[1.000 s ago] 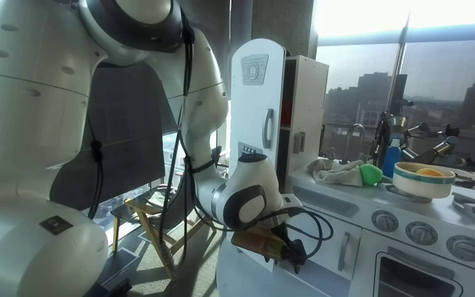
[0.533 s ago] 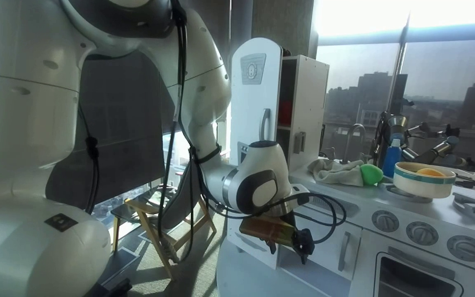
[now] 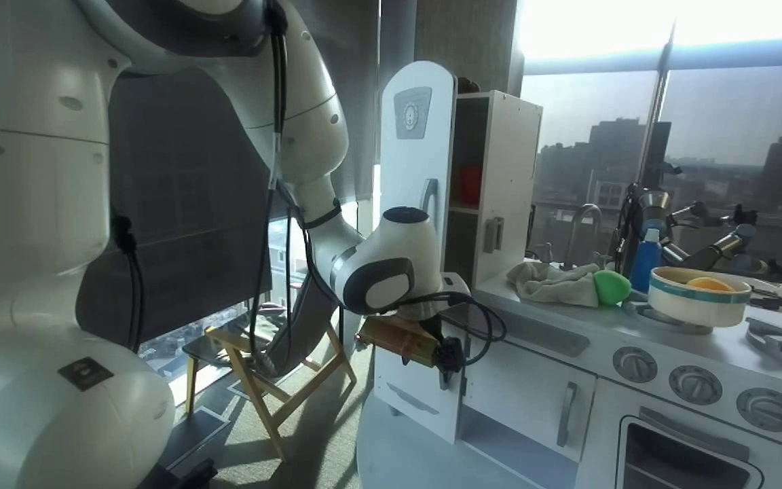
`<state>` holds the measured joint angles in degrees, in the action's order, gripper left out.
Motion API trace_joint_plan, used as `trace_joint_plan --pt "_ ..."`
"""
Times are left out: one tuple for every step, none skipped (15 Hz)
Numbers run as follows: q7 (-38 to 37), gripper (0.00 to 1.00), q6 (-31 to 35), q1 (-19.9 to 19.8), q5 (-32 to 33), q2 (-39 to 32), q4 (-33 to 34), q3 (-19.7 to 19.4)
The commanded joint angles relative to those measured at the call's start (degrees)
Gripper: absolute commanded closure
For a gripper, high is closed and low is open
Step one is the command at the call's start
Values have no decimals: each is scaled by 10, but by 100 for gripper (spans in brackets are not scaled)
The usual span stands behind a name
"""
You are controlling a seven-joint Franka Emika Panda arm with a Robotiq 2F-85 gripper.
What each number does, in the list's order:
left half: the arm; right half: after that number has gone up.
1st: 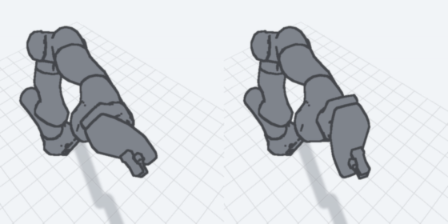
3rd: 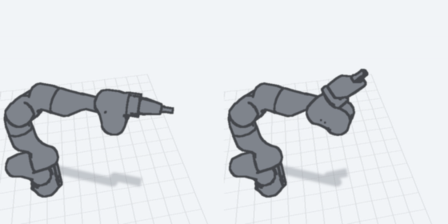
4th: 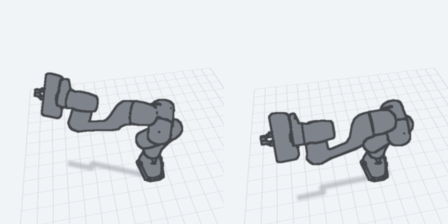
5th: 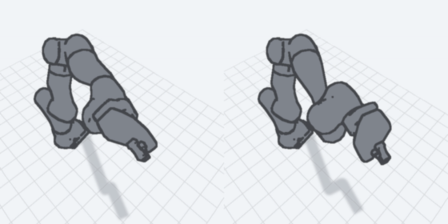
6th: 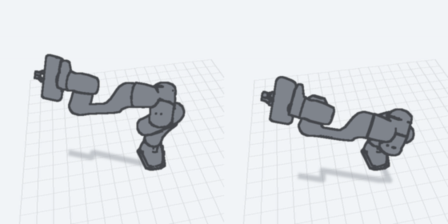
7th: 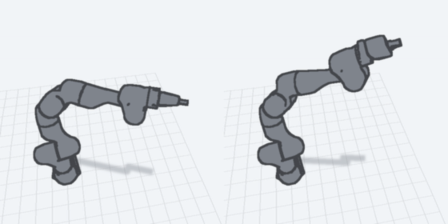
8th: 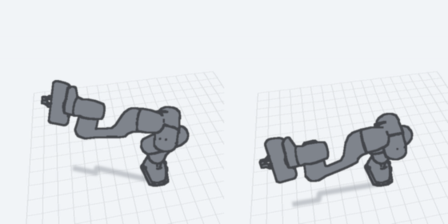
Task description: Close the cabinet door on the left and open the cabinet door on the lower right
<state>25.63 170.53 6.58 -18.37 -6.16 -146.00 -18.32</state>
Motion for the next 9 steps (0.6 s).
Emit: trace_joint_plan --pt "93 0 14 -20 -123 -8 12 58" --pt "117 0 17 -23 -160 -10 16 70" --pt "145 0 20 -28 -205 -8 21 84" --pt "171 0 18 -34 -248 -7 27 96" --pt "189 0 18 -39 -292 -8 37 104" --pt "215 0 15 -44 -329 -9 47 110" --pt "244 0 16 -49 -372 -11 59 117" --pt "263 0 14 -52 -406 -16 72 120" --pt "286 0 20 -55 -444 -18 83 123"
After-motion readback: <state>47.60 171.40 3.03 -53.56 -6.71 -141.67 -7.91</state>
